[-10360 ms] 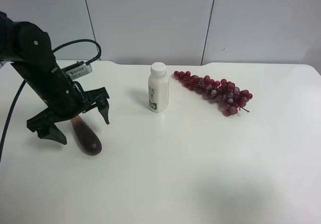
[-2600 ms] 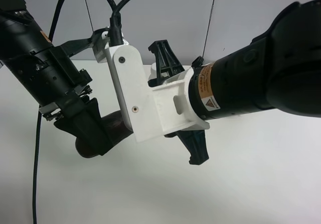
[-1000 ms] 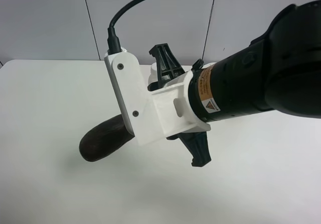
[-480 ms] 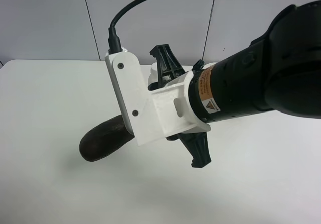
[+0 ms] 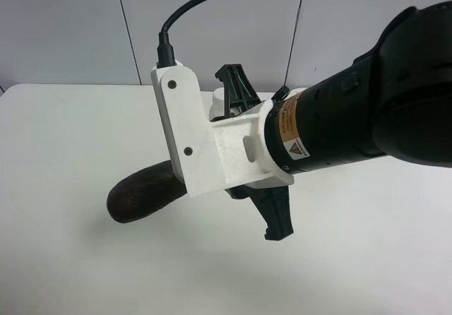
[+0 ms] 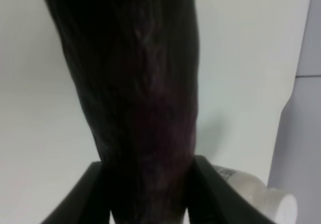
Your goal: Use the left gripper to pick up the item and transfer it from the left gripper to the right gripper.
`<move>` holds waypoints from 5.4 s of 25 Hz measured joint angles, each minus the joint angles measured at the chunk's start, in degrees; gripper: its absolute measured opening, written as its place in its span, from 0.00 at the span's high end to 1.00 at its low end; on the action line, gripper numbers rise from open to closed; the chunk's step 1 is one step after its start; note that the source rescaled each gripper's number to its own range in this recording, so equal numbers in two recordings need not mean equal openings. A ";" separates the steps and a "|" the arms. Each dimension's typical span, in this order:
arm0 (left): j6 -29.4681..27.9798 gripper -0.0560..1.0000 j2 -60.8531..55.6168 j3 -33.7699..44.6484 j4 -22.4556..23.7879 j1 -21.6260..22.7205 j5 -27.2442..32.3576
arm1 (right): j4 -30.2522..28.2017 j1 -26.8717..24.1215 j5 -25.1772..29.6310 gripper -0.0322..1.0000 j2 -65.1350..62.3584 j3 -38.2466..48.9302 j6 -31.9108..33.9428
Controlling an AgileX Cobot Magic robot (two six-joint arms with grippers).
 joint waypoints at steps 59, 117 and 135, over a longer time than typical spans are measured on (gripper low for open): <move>0.00 0.01 0.00 4.07 -2.91 23.40 -3.07 | 32.40 -48.64 38.40 0.96 2.04 -13.68 18.41; 0.00 0.01 0.00 4.07 -2.91 23.40 -3.07 | 26.02 -48.64 20.51 0.01 11.68 3.43 12.83; 0.00 0.01 0.00 4.07 -2.91 23.40 -3.07 | 24.20 -48.64 47.74 0.01 -31.84 -1.78 27.99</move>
